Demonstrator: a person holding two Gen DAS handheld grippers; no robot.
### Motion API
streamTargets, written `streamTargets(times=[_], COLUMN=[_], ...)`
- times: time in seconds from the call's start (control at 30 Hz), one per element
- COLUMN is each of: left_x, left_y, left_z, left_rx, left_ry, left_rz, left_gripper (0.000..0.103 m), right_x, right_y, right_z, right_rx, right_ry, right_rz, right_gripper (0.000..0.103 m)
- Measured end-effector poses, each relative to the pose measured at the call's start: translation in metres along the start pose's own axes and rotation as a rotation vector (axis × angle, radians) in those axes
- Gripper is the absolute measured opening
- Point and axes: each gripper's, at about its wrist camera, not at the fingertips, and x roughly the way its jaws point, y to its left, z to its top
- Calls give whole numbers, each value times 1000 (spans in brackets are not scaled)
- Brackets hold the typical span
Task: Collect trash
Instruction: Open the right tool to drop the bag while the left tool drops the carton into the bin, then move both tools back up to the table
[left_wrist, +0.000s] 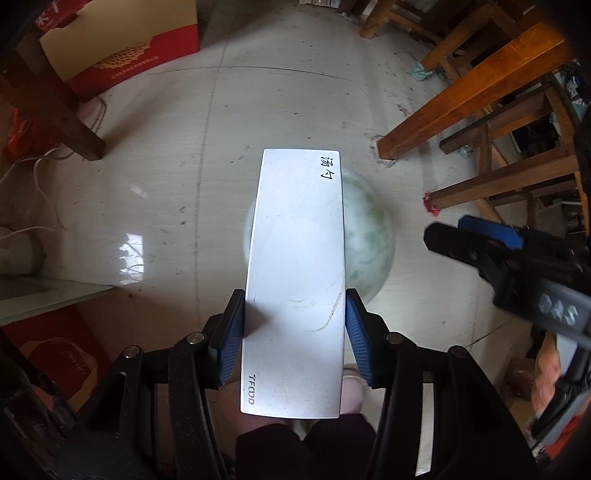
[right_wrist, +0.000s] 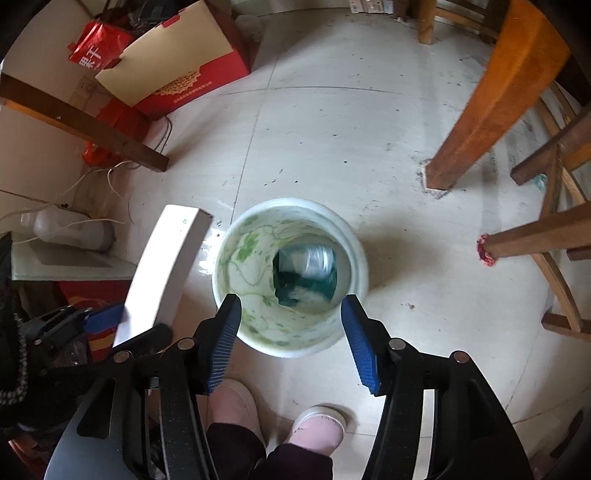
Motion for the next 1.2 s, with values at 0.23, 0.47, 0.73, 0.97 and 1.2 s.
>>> streamTargets(times=[0.23,0.47,0.73,0.97,1.2], left_x=[-13,-79,-205,-345,-473], left_y=[-19,-31,-55,-76,-85], left_z=[16,21,31,36,29], left_rx=[3,22,38,66,93], left_ry=[-8,-46,-142,-300,-472], left_rz=[-24,-15,-12,1,16], left_gripper=[52,52,52,52,52], right_x=[-22,-63,-165,-286,-413], right_y=[-6,8,43,79,108], right_z=[1,11,22,35,32], right_rx=[39,38,18,-12,-2], right_ry=[-22,-62,-120,-244,-421], right_rz=[-9,-2,7,-37,-66], right_gripper=[53,53,53,53,53])
